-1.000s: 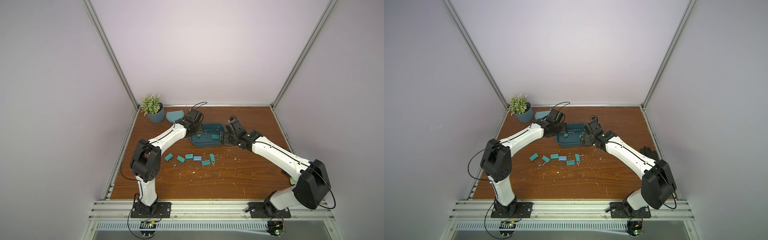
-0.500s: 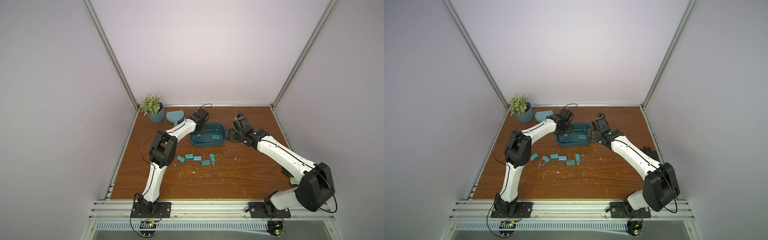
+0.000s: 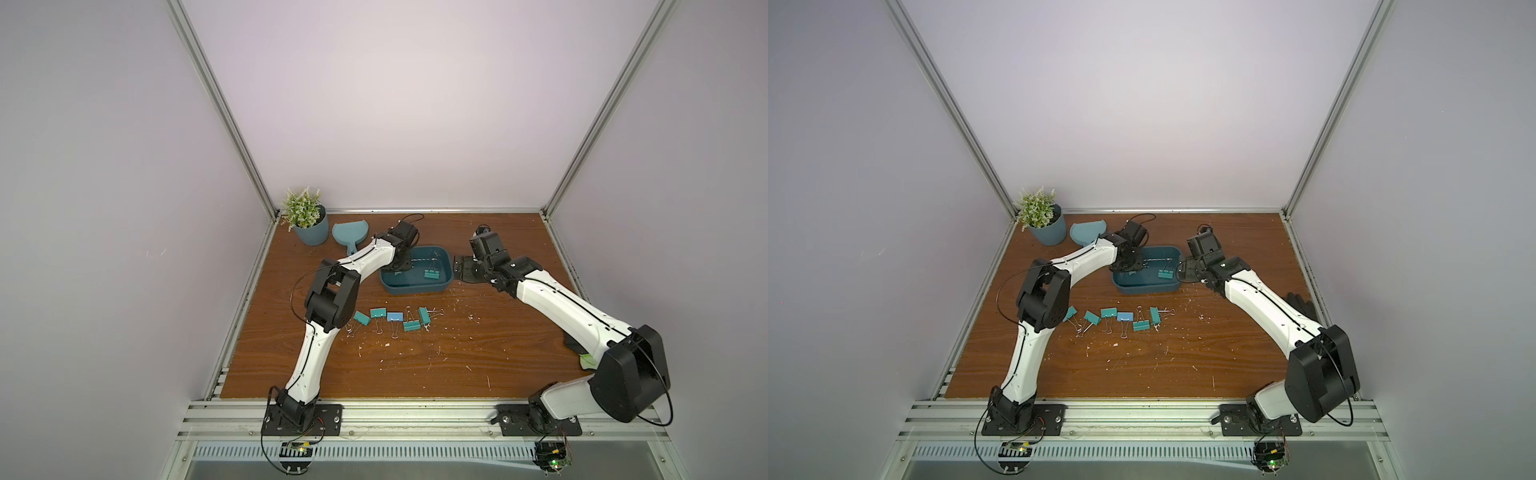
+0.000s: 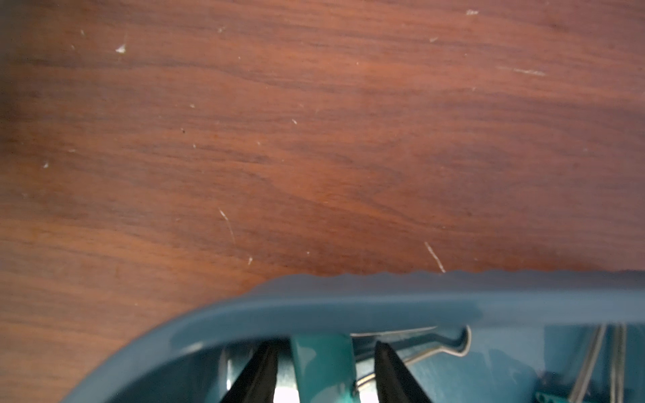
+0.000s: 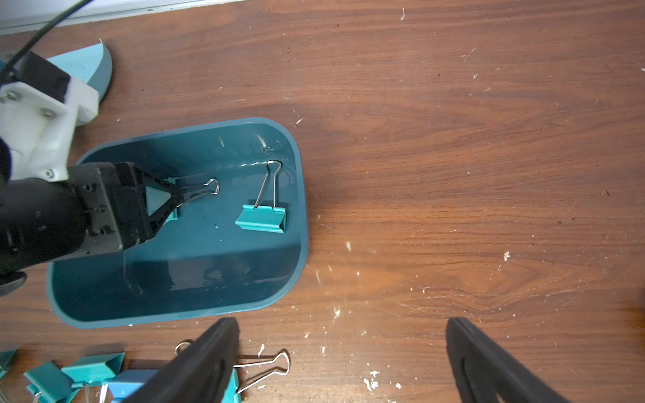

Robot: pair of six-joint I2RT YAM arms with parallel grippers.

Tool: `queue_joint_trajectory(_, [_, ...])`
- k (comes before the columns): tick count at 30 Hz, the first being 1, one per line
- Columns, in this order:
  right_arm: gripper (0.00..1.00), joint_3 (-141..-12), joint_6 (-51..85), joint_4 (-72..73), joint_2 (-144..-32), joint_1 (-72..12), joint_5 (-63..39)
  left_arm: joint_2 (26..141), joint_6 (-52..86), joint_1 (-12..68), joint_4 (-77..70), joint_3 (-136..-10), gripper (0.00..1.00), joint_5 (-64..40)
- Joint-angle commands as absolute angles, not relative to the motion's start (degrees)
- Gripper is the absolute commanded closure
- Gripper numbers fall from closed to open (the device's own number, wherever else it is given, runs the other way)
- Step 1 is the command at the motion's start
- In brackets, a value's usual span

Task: Take out the binder clips from the storage box
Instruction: Pick up the binder clip from the storage box.

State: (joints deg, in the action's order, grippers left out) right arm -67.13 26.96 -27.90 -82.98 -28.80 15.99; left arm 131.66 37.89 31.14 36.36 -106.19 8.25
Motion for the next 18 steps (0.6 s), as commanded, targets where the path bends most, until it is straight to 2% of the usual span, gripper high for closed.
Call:
queue_joint_trajectory(1, [0.01,-67.9,26.3,-26.8,-83.2,-28.5,15.0,133.4,37.3,30.8,38.0,-108.3,0.52,9.6])
queue_joint_trajectory(9, [0.01,-68.2,26.2,-26.8,-83.7,-28.5,14.7,134.4,37.3,30.5,38.0,-108.4,0.53,9.7])
queue_joint_trajectory(12, [0.01,-68.3,26.3,-26.8,-83.7,-28.5,14.6,134.4,37.1,30.5,38.0,-108.0,0.62,9.8])
queue_joint_trajectory(18, [0.01,-68.2,26.3,-26.6,-83.8,-28.4,14.1,135.1,36.9,30.6,37.9,-107.5,0.55,9.3])
